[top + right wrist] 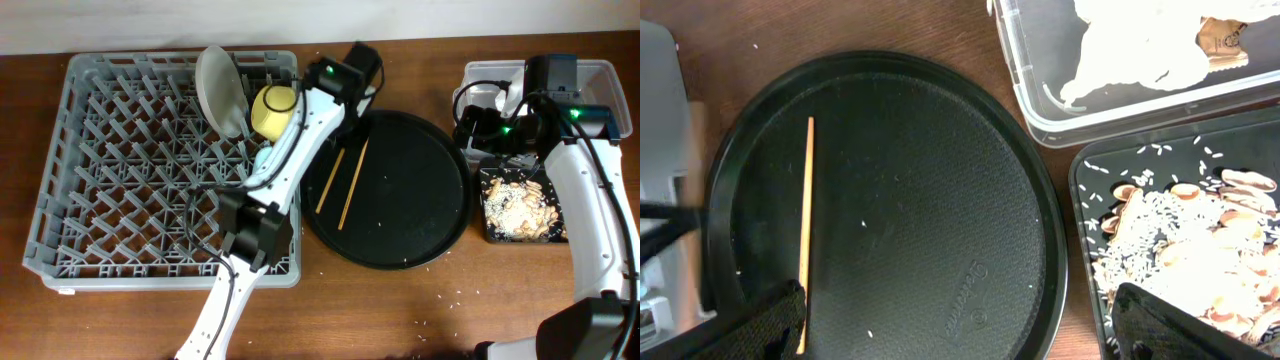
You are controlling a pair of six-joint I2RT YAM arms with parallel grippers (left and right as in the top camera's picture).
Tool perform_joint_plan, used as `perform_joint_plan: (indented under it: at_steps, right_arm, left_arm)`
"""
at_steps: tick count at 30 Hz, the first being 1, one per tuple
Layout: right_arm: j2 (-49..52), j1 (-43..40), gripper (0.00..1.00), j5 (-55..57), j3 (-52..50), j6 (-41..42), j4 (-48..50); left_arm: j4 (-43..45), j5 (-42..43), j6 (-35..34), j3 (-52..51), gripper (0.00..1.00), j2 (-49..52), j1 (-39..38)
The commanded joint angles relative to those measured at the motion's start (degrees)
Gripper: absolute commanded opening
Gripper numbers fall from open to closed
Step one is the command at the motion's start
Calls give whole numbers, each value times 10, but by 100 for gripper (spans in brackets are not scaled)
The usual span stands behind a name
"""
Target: Sort waste into correct bins and load items into the dishwasher rack
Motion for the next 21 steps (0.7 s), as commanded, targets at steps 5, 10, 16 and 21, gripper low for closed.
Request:
perform_joint_plan:
  at_steps: [5, 10, 16, 21]
  right_arm:
    - [-18, -1, 98, 7, 12, 3, 0]
    - [-18, -1, 99, 7, 12, 3, 0]
    - [-18, -1, 98, 7, 12, 3, 0]
    - [-18, -1, 98, 7, 12, 3, 0]
  left_arm:
    - [-81, -14, 20, 193, 1, -35, 15]
    - [-81, -51, 28, 67, 1, -169, 47]
    - [-79, -100, -30, -238, 1, -365, 122]
    - [-18, -98, -34, -430, 1, -411, 179]
